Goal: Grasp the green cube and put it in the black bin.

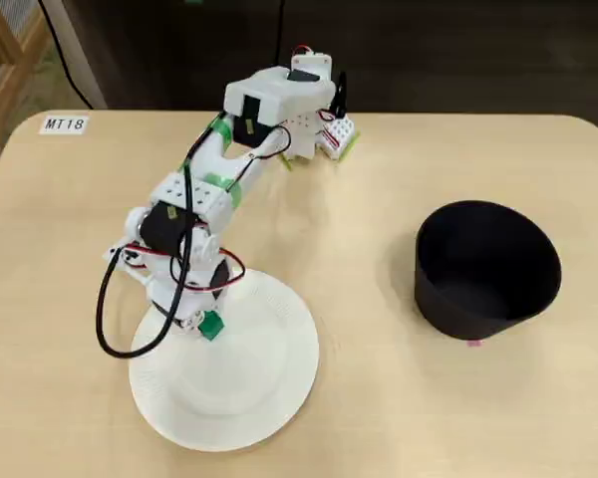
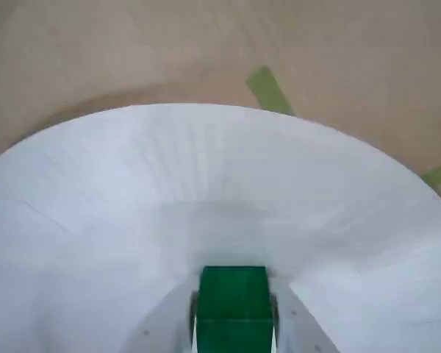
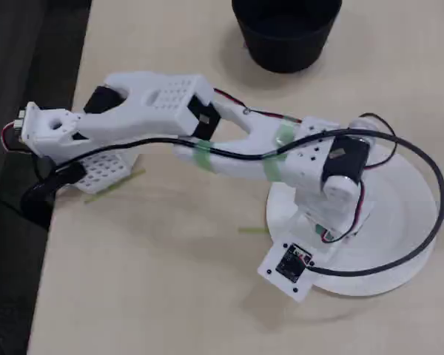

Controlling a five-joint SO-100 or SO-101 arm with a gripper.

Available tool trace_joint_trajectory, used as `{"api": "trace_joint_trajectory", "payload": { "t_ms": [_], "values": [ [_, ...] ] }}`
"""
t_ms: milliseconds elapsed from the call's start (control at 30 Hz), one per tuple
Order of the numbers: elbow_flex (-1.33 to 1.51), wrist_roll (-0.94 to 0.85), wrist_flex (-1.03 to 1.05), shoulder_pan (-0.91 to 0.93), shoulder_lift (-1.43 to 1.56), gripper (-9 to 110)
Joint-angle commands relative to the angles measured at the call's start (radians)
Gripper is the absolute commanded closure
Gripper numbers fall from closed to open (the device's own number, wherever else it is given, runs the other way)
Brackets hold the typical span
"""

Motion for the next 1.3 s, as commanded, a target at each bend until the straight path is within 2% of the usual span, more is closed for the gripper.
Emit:
{"api": "trace_joint_trajectory", "payload": {
  "t_ms": [0,267,467,700,833,933,1133,1267],
  "values": [
    [-0.052,-0.005,0.005,-0.018,0.002,102],
    [-0.198,0.011,0.008,-0.04,0.084,102],
    [-0.448,0.034,0.008,-0.103,0.215,102],
    [-0.485,-0.221,0.011,-0.344,0.399,102],
    [-0.371,-0.382,0.014,-0.551,0.52,102],
    [-0.242,-0.439,0.014,-0.719,0.609,102],
    [-0.095,-0.445,0.014,-1.031,0.646,102],
    [0.097,-0.385,0.014,-1.115,0.67,102]
  ]
}}
